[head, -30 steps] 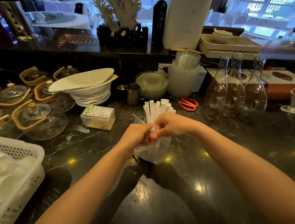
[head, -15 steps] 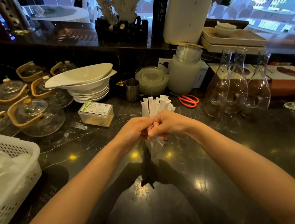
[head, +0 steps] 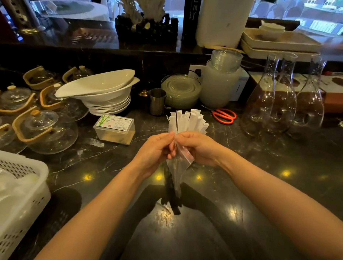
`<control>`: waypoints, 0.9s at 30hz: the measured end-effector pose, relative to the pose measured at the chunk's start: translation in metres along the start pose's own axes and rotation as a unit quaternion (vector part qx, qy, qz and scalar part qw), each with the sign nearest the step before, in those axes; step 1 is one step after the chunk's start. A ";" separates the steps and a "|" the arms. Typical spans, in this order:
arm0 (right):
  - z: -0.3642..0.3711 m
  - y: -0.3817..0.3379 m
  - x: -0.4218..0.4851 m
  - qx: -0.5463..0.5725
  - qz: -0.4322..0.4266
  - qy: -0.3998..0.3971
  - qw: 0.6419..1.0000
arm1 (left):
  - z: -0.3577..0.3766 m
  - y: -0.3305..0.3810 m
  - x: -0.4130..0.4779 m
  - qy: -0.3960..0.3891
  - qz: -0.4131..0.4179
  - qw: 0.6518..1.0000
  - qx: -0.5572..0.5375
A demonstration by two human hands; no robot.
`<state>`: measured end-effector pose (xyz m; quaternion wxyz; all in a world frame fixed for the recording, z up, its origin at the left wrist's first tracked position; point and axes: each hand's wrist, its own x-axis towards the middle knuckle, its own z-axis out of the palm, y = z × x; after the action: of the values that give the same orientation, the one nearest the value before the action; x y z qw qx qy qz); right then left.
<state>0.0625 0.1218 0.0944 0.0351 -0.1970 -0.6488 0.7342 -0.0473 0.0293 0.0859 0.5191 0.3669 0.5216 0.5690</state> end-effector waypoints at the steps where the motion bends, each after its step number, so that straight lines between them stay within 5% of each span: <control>1: -0.001 0.001 0.000 0.017 0.001 -0.004 1.000 | -0.001 0.000 0.000 -0.001 0.003 1.000 -0.002; 7: 0.002 0.000 -0.002 0.014 0.013 -0.013 1.000 | 0.000 0.000 -0.001 0.008 0.016 0.999 0.043; 15: 0.002 -0.020 -0.011 -0.195 0.061 0.032 0.978 | 0.000 0.006 0.001 0.016 0.008 0.993 0.112; 27: 0.000 -0.025 -0.011 -0.246 0.066 0.060 0.965 | -0.004 0.005 0.004 0.001 -0.050 0.998 0.041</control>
<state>0.0670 0.1225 0.1215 -0.0241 -0.2857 -0.7918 0.5393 -0.0529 0.0328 0.0900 0.5310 0.3611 0.5628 0.5204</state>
